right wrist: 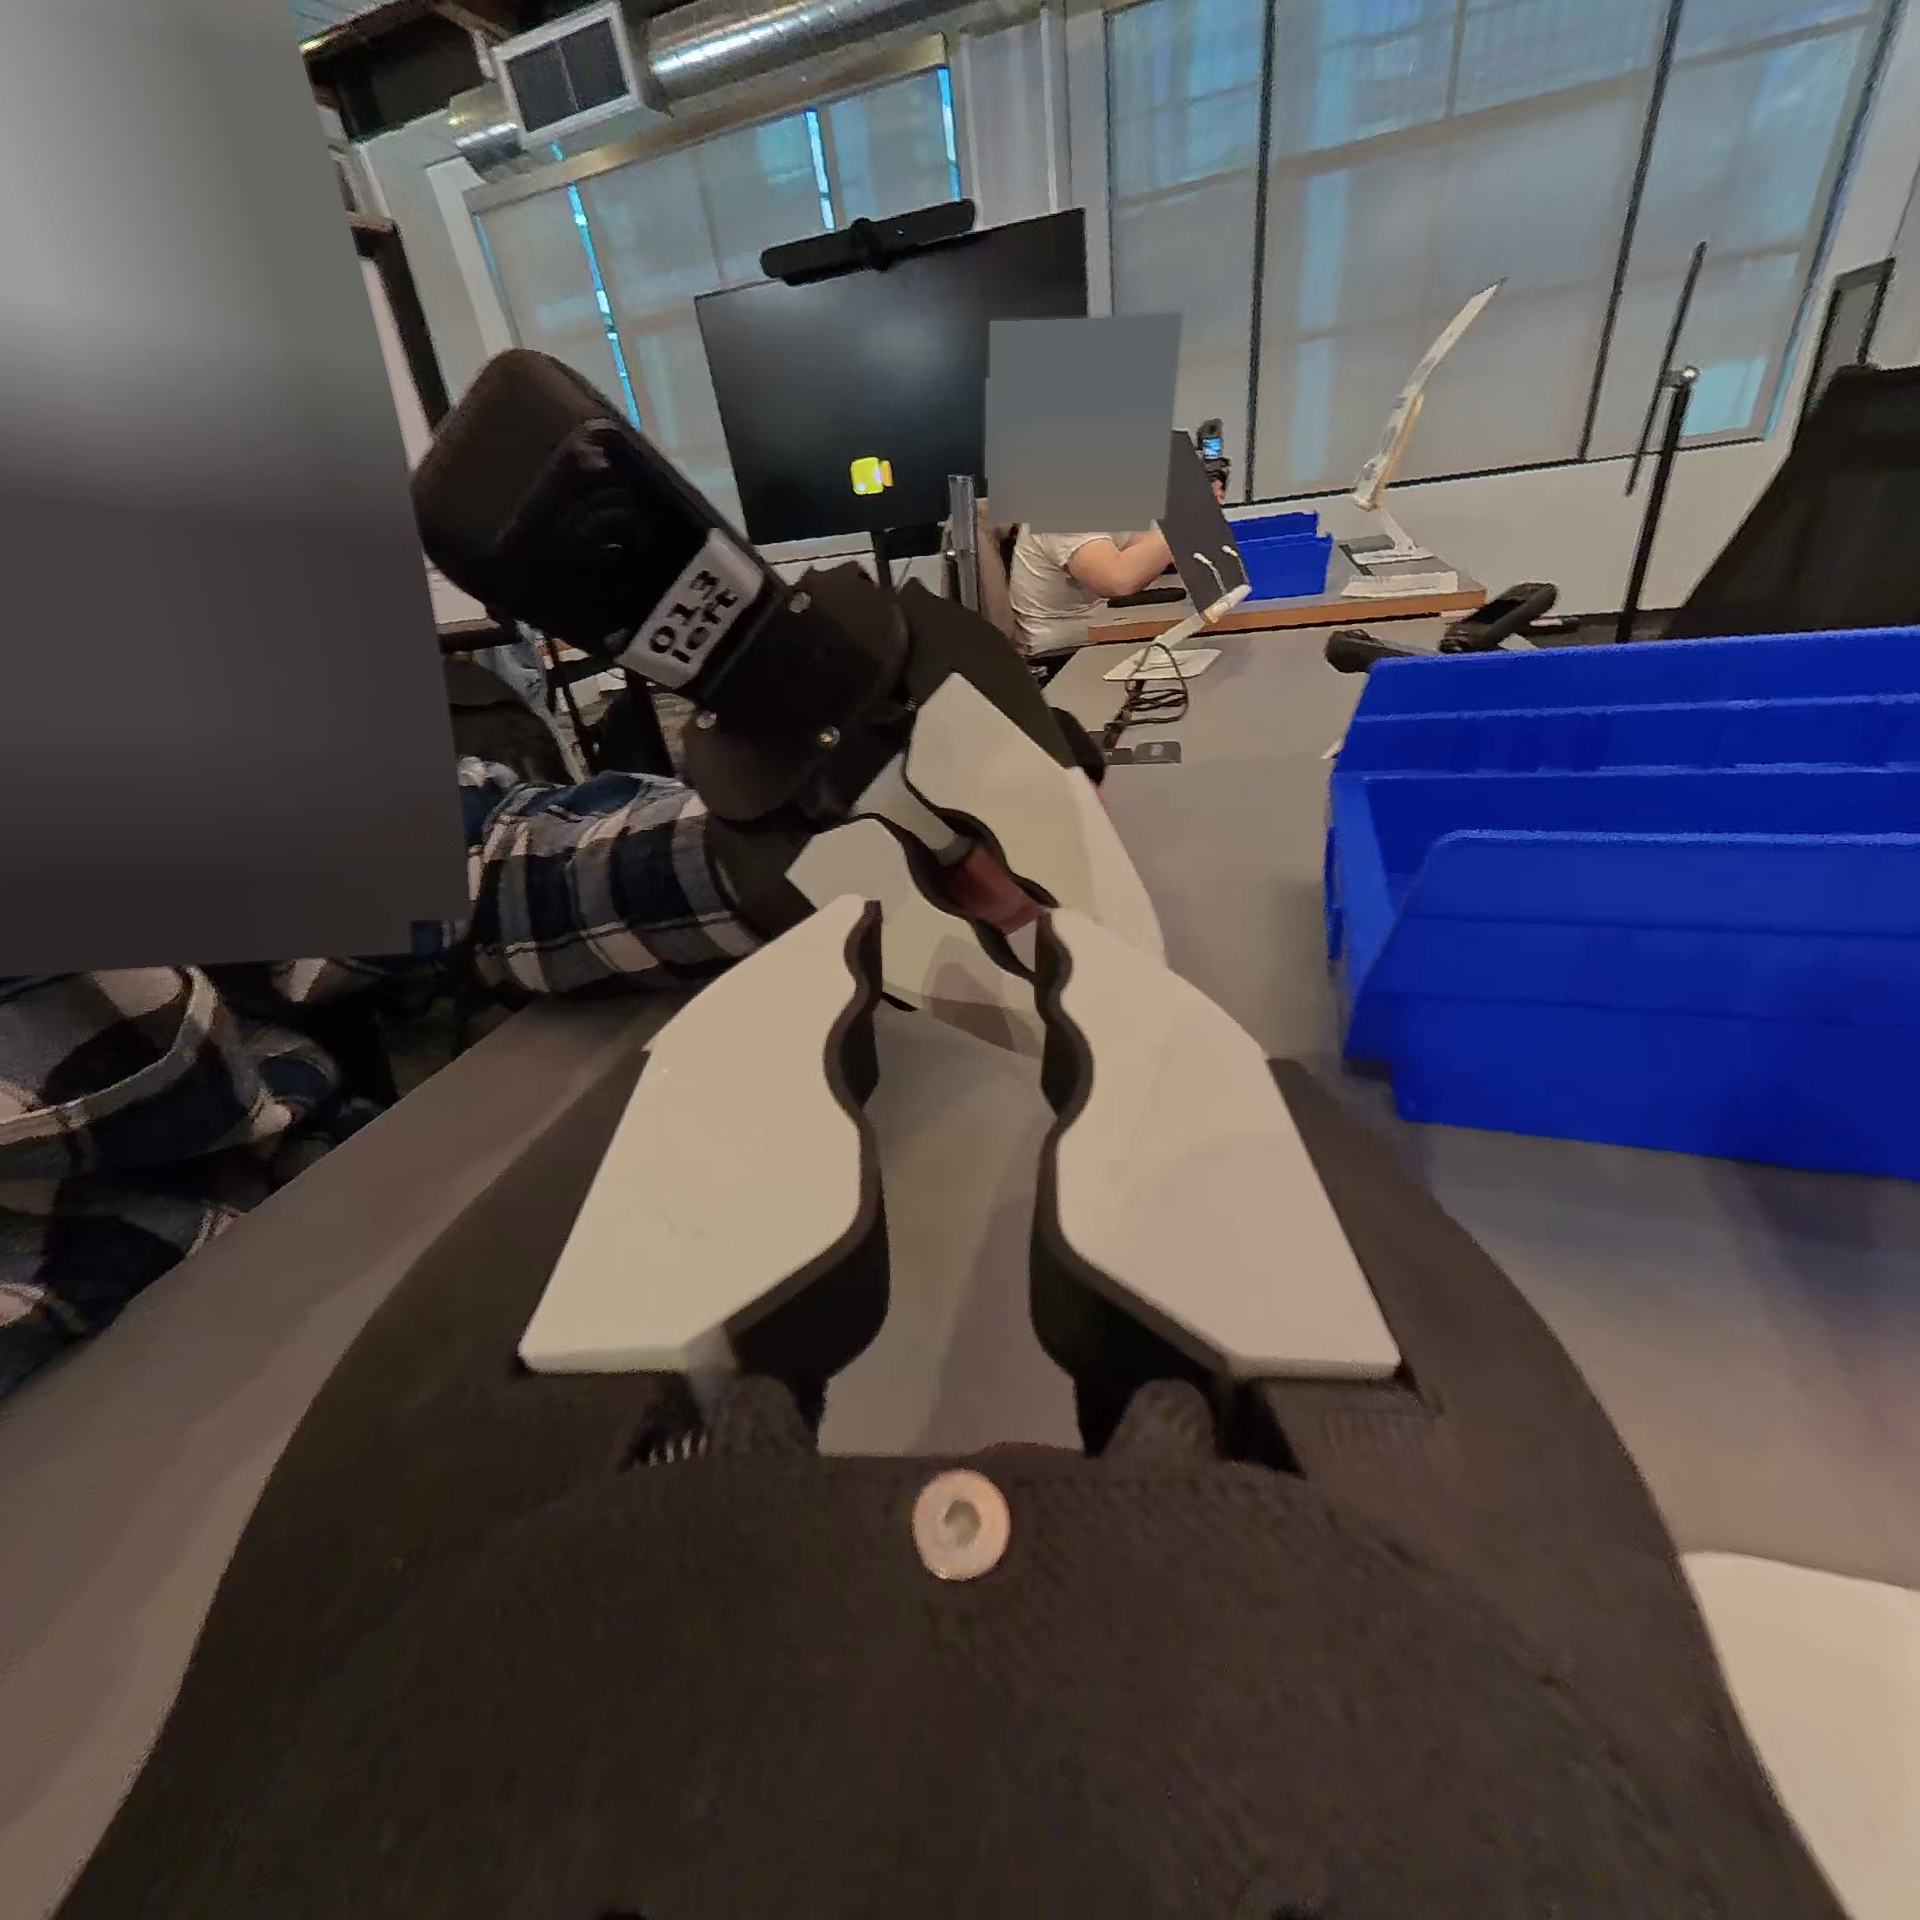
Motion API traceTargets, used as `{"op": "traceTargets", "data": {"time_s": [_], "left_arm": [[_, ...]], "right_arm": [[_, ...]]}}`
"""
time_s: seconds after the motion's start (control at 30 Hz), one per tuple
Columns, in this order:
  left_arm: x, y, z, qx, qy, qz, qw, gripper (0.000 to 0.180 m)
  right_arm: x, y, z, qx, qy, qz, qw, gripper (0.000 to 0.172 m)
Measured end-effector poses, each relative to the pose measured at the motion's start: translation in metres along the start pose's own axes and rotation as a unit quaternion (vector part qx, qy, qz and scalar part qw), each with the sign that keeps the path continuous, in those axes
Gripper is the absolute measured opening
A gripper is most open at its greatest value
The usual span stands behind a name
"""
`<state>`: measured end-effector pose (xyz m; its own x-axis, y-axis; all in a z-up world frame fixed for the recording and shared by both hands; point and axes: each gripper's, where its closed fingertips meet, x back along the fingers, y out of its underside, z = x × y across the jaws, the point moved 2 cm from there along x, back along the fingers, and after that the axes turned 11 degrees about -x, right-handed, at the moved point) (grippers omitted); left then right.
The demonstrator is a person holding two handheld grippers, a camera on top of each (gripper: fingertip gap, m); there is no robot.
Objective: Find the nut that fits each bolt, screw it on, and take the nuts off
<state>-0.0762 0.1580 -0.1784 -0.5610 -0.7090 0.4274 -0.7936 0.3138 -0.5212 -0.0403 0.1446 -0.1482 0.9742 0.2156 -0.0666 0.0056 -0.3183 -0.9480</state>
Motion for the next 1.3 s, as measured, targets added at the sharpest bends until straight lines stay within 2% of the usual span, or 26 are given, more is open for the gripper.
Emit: {"op": "traceTargets", "data": {"time_s": [0.03, 0.3, 0.43, 0.53, 0.67, 0.8, 1.03, 1.2, 1.3], "left_arm": [[0.000, 0.000, 0.000, 0.000, 0.000, 0.001, 1.000, 0.010], [0.000, 0.001, -0.001, 0.003, -0.001, -0.001, 1.000, 0.010], [0.000, 0.001, 0.000, 0.002, 0.000, -0.002, 1.000, 0.010], [-0.001, 0.002, 0.000, 0.002, 0.000, -0.003, 1.000, 0.010], [0.000, 0.002, -0.002, 0.007, -0.002, 0.000, 1.000, 0.010], [-0.001, 0.002, -0.001, 0.006, -0.001, -0.002, 1.000, 0.010], [-0.002, 0.001, 0.000, 0.006, 0.002, 0.001, 1.000, 0.010], [-0.002, 0.001, 0.000, 0.007, 0.001, 0.000, 1.000, 0.010], [-0.002, 0.001, -0.001, 0.009, 0.001, 0.001, 1.000, 0.010]], "right_arm": [[0.000, 0.000, -0.002, 0.005, -0.003, -0.001, 1.000, 0.027], [0.001, 0.001, 0.009, -0.003, 0.034, -0.002, 0.999, 0.036], [0.000, 0.001, 0.006, 0.002, 0.026, -0.003, 1.000, 0.034], [-0.001, 0.003, 0.000, 0.011, 0.011, -0.011, 1.000, 0.026], [0.004, -0.003, 0.008, 0.012, 0.040, 0.009, 0.999, 0.035], [0.001, 0.004, 0.014, -0.008, 0.050, -0.011, 0.999, 0.039], [0.000, 0.002, 0.006, 0.007, 0.033, -0.008, 0.999, 0.039], [0.000, 0.002, 0.001, 0.016, 0.019, -0.007, 1.000, 0.031], [0.002, -0.001, 0.005, 0.021, 0.036, 0.001, 0.999, 0.034]]}}
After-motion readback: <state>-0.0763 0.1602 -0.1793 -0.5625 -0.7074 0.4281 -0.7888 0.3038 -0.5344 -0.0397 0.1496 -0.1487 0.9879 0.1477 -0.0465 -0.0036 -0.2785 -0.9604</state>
